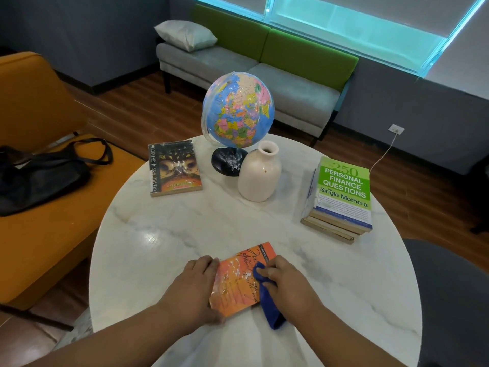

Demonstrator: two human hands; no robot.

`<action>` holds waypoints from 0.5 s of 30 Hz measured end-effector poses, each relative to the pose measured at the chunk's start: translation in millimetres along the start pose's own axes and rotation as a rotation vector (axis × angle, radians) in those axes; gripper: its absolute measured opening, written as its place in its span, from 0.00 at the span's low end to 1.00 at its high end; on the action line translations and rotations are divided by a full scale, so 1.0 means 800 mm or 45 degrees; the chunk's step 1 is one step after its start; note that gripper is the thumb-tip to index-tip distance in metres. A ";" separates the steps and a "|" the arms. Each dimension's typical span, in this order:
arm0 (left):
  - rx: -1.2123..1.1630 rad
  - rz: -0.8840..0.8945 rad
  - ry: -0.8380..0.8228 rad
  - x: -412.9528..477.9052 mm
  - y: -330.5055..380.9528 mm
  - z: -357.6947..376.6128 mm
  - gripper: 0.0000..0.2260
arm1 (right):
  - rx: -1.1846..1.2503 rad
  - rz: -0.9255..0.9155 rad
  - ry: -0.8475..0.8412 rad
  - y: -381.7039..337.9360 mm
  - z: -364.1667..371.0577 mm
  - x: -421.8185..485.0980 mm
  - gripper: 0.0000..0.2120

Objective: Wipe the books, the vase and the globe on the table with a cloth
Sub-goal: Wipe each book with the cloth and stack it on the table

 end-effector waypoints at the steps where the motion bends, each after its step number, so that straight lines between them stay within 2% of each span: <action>1: 0.001 0.001 -0.002 0.000 0.000 0.000 0.52 | 0.002 0.043 0.032 0.004 -0.006 0.005 0.10; 3: 0.006 0.003 -0.004 0.001 0.000 0.000 0.52 | -0.016 0.072 0.092 0.002 -0.013 0.010 0.10; 6: 0.013 0.000 0.002 0.001 0.000 -0.001 0.52 | -0.068 -0.099 0.023 -0.023 0.006 0.003 0.13; 8: 0.022 0.000 0.005 0.001 0.000 -0.001 0.52 | -0.149 -0.188 0.006 -0.029 0.008 -0.007 0.08; 10: 0.020 -0.002 -0.001 0.001 -0.001 0.000 0.52 | -0.105 -0.145 0.046 -0.021 -0.002 -0.003 0.06; 12: 0.015 -0.004 -0.005 0.002 -0.001 0.001 0.53 | -0.074 -0.045 0.080 -0.007 -0.010 0.006 0.10; 14: 0.013 -0.006 -0.008 0.002 -0.002 0.001 0.53 | -0.120 -0.089 0.063 -0.020 -0.007 0.007 0.15; 15: 0.011 -0.005 -0.006 0.002 -0.002 0.000 0.53 | -0.151 -0.144 0.035 -0.025 0.000 0.004 0.14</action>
Point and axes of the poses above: each hand's wrist, its own x-axis towards the middle knuckle, its own z-axis out of the palm, y = z × x, the point moved 10 cm from there along x, towards the middle knuckle, and after that the axes turned 2 degrees about -y, right-handed, at the moved point
